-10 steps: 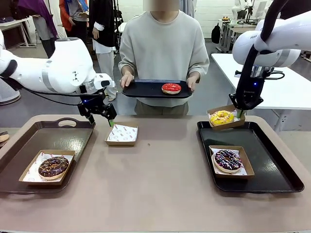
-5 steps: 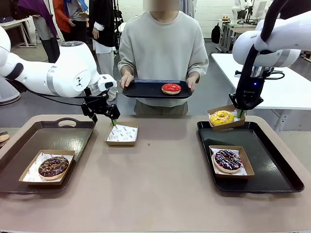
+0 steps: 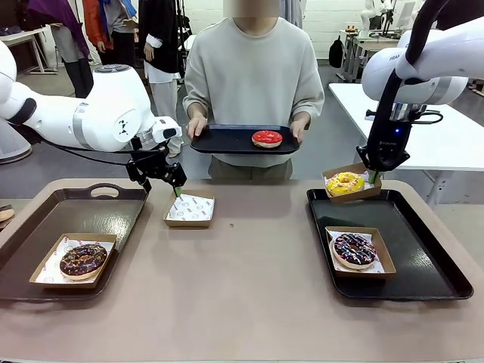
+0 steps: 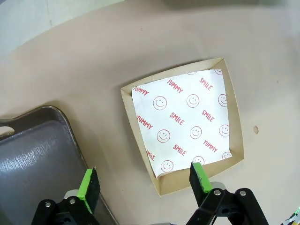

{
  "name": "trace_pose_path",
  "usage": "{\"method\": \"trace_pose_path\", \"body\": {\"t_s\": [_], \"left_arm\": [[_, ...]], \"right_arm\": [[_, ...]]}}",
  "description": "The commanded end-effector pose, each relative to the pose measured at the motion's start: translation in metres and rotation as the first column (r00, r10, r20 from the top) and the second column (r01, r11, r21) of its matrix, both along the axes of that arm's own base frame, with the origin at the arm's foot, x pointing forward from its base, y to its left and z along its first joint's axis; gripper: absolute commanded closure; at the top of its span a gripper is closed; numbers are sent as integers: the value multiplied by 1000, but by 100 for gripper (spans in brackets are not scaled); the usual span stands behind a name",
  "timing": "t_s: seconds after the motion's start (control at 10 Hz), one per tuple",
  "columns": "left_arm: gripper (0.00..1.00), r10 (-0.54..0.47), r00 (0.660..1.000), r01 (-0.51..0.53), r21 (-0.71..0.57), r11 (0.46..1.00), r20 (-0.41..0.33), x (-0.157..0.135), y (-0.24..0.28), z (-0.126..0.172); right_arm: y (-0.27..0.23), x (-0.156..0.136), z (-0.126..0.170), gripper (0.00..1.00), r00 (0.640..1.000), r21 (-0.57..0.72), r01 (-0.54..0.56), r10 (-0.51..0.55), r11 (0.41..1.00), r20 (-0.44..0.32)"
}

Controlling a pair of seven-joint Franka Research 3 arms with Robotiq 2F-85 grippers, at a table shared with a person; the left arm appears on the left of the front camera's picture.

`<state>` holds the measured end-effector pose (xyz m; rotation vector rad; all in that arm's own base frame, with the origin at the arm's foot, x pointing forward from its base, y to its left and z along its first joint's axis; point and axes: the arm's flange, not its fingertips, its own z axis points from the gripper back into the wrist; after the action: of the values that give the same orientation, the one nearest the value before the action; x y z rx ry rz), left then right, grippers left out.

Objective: Individually package the donuts and arrange them on the tray.
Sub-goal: Place the picked Paper togo box on the Handle tray while simultaneously picking up another Paper togo box from the table with the other hand.

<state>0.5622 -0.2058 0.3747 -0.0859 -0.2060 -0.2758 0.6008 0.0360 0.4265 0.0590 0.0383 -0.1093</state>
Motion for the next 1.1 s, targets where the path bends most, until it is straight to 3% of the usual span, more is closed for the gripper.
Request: {"method": "trace_pose_path", "body": {"t_s": [0.0, 0.2, 0.3, 0.5, 1.0], "left_arm": [[0, -9, 1000, 9, 2, 1000, -6, -1, 1, 2], [0, 0, 1000, 0, 0, 1000, 0, 0, 0, 0], [0, 78, 997, -77, 19, 997, -17, 3, -4, -1], [0, 124, 990, -124, 5, 992, -62, 8, -12, 0], [0, 211, 966, -208, 37, 978, -149, 33, -26, -20]], "right_arm": [[-2, -3, 0, 98, 1000, 9, -9, 9, 1000, 1], [1, 1, -6, 98, 999, -13, -31, 31, 999, 17], [4, 2, -11, 98, 998, -51, -40, 43, 998, 51], [7, 5, -20, 98, 993, -94, -57, 67, 994, 98], [0, 11, -36, 98, 995, -45, -62, 65, 997, 73]]}}
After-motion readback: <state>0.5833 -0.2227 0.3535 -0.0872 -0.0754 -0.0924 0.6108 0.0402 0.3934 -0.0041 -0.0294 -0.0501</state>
